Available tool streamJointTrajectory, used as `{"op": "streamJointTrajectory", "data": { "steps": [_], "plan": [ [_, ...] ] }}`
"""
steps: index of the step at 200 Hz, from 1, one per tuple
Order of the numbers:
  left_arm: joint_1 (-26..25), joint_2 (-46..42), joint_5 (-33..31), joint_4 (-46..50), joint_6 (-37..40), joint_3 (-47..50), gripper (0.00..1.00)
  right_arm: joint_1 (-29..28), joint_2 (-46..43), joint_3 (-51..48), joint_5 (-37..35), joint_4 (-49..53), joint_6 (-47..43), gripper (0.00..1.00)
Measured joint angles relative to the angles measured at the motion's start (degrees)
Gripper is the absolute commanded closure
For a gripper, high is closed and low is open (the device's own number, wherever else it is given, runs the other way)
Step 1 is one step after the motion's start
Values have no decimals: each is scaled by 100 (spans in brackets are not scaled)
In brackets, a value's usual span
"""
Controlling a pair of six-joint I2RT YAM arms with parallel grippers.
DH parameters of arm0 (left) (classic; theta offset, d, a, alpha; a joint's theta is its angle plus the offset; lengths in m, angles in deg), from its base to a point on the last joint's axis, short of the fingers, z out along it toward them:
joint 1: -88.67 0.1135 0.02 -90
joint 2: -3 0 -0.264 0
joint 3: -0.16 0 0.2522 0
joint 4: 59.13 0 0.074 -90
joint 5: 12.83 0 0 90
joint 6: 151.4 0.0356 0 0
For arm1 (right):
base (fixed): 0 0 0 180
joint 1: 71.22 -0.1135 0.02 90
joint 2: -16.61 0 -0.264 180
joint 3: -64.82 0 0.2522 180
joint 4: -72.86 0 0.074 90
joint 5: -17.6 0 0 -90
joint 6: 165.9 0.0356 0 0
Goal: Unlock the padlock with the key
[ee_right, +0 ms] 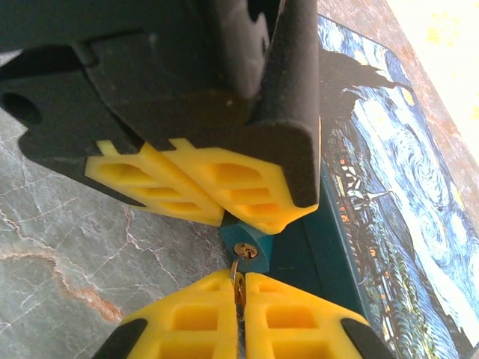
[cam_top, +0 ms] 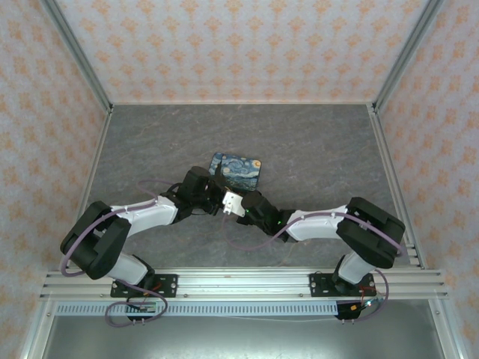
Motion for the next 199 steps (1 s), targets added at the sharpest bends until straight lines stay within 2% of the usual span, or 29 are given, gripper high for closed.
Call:
{"op": "streamJointTrajectory", "data": {
  "steps": [27,97,199],
  "plan": [
    [2,0,-35,13,0,0,100,-2,46,0,-28,-76,55,100],
    [2,0,-63,9,0,0,100,-15,52,0,-83,-125,457,100],
    [4,0,-118,15,0,0,100,-13,114,-2,70,-234,2026,100]
  ]
}}
